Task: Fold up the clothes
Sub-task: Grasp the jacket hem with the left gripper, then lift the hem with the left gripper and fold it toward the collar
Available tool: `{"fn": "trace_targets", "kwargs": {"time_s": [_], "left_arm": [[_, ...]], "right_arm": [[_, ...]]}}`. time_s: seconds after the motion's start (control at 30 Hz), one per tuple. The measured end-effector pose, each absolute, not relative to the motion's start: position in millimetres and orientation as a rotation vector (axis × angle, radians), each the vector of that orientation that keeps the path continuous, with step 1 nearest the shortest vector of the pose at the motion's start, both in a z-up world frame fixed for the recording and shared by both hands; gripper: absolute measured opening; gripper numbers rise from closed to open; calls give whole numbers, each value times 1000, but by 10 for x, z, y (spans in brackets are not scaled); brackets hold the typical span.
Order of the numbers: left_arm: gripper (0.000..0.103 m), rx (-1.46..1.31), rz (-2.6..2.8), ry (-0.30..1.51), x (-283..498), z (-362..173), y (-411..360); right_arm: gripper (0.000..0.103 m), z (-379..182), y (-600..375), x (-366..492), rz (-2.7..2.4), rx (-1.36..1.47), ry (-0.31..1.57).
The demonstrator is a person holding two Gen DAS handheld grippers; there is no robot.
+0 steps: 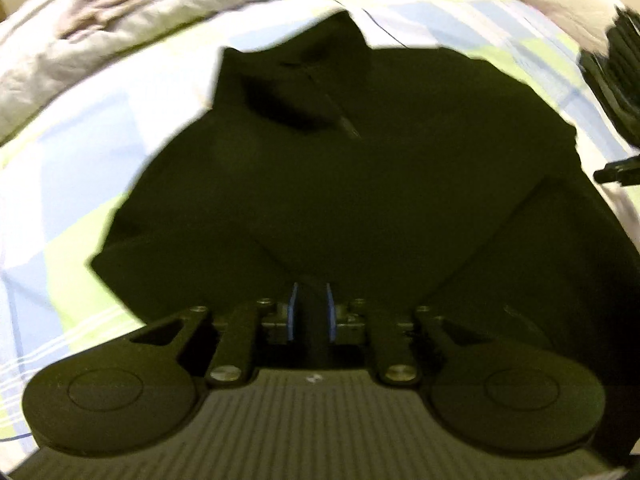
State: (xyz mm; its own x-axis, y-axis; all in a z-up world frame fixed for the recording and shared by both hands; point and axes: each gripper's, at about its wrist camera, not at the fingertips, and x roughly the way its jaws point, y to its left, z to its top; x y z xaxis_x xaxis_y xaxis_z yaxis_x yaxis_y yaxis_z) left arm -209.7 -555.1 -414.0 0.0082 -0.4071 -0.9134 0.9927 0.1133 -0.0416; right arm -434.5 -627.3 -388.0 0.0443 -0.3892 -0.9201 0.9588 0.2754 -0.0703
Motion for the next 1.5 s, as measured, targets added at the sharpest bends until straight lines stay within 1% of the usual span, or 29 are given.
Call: {"fn": "trace_targets", "kwargs": {"time_s": [0.07, 0.13, 0.33, 0.37, 0.47, 0.53, 0.6, 0.77, 0.87, 0.93, 0.97, 1.03, 1.23, 1.3, 1.33, 1.37, 1.43, 1.5], "left_arm": [[14, 867, -1271, 988, -2136, -4305, -5519], [15, 865, -1251, 997, -2122, -4346, -5420], [17, 890, -1183, 982, -2199, -4064, -4892], [19, 885, -1173, 983, -2234, -4018, -4759], [31, 880, -1166, 971, -2438, -3921, -4411], [34, 885, -1179, 960, -2643, -3871, -4180], [37, 911, -1208, 972, -2885, -3942, -4014], [38, 1021, -1280, 1033, -3451, -4240, -3642], [38, 1065, -1305, 990, -3673, -4345, -3382], [38, 1057, -1308, 945, -3718, -4329, -3240], [38, 1050, -1302, 959, -3703, -4318, -3182], [38, 1038, -1286, 989, -3664, -4291, -3081], [39, 1030, -1301, 899, -3761, -4073, -2691], [43, 1032, -1318, 857, -3854, -4001, -2579], [44, 1053, -1345, 825, -3973, -3994, -2552], [44, 1074, -1371, 794, -4092, -3987, -2524], [47, 1115, -1423, 728, -4331, -3973, -2469], [56, 1156, -1474, 661, -4570, -3960, -2415]], "right_arm": [[42, -3807, -6077, -4327, -1164, 717, 1038], [42, -3750, -5896, -4288, -1131, 728, 1041], [42, -3675, -5408, -4172, -998, 736, 1074], [42, -3681, -5340, -4154, -969, 737, 1082], [42, -3678, -5179, -4102, -874, 736, 1083], [42, -3698, -5068, -4080, -838, 718, 1098], [42, -3740, -4974, -4097, -816, 719, 1118], [42, -3869, -4708, -4221, -817, 789, 1182], [42, -3819, -4508, -4254, -858, 794, 1168], [43, -3757, -4416, -4288, -898, 791, 1168], [46, -3727, -4371, -4305, -919, 790, 1167], [47, -3660, -4266, -4305, -962, 773, 1179], [48, -3405, -3844, -4135, -912, 691, 1182], [56, -3386, -3666, -4021, -833, 637, 1201], [67, -3380, -3575, -3963, -790, 609, 1211], [70, -3383, -3480, -3913, -744, 579, 1216], [70, -3404, -3285, -3814, -650, 515, 1224], [70, -3443, -3099, -3731, -563, 450, 1236]]}}
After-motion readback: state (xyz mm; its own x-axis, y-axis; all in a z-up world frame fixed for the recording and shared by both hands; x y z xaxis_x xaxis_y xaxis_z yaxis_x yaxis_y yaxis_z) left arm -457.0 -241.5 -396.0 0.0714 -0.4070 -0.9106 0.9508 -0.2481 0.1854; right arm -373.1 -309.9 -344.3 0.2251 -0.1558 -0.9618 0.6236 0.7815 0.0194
